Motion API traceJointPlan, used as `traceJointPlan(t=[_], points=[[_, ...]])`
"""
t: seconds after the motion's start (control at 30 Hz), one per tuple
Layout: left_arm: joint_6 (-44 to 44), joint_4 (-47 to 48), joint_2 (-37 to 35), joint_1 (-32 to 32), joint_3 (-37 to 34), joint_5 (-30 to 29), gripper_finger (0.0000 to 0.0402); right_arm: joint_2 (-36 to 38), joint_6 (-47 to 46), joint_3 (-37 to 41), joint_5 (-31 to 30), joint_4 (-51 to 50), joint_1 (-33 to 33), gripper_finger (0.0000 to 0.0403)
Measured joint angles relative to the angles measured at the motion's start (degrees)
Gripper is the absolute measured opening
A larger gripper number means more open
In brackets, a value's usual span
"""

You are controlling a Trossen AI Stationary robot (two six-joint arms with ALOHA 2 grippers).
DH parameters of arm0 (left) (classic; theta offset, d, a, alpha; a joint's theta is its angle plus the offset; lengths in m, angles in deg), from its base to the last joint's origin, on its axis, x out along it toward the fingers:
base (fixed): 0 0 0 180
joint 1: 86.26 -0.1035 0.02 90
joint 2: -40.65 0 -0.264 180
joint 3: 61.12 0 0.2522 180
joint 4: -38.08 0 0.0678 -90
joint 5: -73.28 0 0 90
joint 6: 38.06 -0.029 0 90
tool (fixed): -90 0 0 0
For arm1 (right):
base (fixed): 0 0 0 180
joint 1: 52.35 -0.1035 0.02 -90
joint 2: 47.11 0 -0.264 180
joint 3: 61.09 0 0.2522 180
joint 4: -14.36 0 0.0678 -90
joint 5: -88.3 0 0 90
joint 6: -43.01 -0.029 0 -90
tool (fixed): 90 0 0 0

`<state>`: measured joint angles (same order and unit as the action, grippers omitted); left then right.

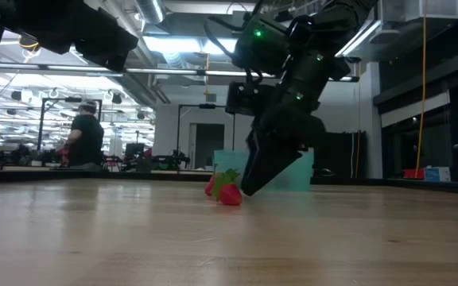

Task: Pick and placing Produce into tupperware
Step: Put the red strawberry into the blue bin

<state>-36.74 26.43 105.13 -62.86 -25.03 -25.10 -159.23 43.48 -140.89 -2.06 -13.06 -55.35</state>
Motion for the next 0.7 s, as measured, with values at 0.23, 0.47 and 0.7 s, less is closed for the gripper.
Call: traceJointPlan(t=[0.23, 0.47, 0.7], points=[[0.0, 0.1, 0.0, 0.0, 0.0, 0.0, 0.0137, 0.0, 1.5, -2.5, 0.0, -0.3, 0.0, 0.0288], [0.0, 0.1, 0.0, 0.0, 0.0, 0.0, 0.0137, 0.0, 1.7, -4.2, 0.0, 0.2, 0.0, 0.0283], [0.0, 0.1, 0.0, 0.0, 0.0, 0.0, 0.0137, 0.0, 1.5, -4.2, 0.0, 2.9, 0.0, 0.0283]])
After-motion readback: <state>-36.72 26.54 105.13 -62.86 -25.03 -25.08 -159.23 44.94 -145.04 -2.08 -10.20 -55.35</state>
